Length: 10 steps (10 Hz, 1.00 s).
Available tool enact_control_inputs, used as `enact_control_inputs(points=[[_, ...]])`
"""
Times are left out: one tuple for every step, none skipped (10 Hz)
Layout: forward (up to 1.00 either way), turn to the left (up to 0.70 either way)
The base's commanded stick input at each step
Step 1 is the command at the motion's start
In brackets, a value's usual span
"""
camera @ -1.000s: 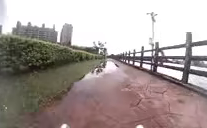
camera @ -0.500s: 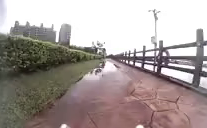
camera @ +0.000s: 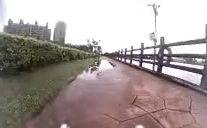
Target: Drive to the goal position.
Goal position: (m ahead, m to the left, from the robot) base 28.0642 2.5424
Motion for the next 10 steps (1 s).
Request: enact_control_inputs(points=[[0.85, 0.01], [0.85, 0.01], [0.85, 0.01], [0.85, 0.00], [0.85, -0.27], [0.85, -0.33], [0.85, -0.33], [0.85, -0.33], [0.85, -0.33], [0.85, -0.33]])
